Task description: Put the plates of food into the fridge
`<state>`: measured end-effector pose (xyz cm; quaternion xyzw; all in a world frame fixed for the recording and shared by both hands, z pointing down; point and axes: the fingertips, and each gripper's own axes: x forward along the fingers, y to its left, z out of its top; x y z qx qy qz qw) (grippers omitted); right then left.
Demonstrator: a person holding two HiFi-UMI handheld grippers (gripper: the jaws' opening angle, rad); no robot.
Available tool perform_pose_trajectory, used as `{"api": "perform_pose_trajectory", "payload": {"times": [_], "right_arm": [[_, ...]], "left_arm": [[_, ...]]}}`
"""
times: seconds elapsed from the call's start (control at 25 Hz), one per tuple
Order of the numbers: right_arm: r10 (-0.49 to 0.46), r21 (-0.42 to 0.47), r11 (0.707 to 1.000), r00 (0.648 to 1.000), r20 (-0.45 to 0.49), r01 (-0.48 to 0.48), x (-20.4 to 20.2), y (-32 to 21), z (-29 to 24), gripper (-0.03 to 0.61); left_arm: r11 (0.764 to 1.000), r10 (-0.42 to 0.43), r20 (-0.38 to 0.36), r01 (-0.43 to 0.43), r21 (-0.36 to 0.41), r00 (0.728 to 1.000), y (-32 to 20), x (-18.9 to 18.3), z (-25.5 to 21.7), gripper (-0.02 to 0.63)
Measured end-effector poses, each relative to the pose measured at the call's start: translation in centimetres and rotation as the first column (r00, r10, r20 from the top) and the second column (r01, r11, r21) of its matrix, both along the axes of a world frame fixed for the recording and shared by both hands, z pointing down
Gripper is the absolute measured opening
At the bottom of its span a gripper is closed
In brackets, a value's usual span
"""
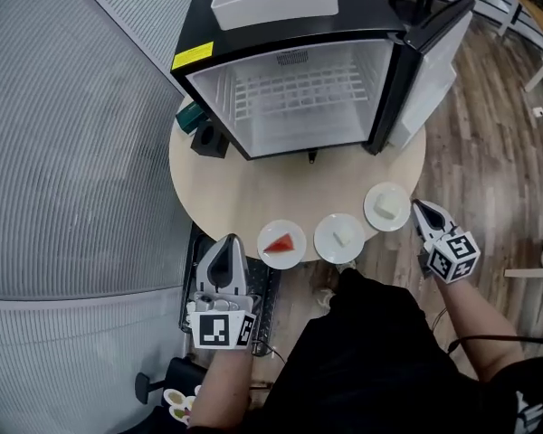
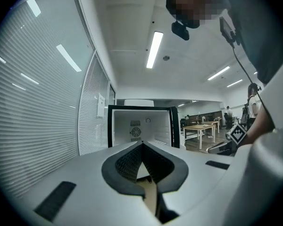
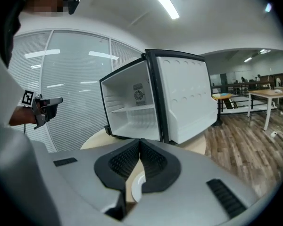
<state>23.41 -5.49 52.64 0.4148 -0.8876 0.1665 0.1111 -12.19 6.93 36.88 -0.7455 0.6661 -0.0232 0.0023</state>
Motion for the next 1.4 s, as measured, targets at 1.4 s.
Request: {"api": "perform_pose_trajectory", "payload": {"times": [1.4], "right_arm": [[0.365, -0.584, 0.798, 0.891, 0.271, -0.149, 5.5, -2.4, 21.3, 0.216]], "left_arm": [[0.981, 0.138, 0.116, -0.12, -0.149, 0.984, -10.5, 5.4, 3.3, 0.003]]}}
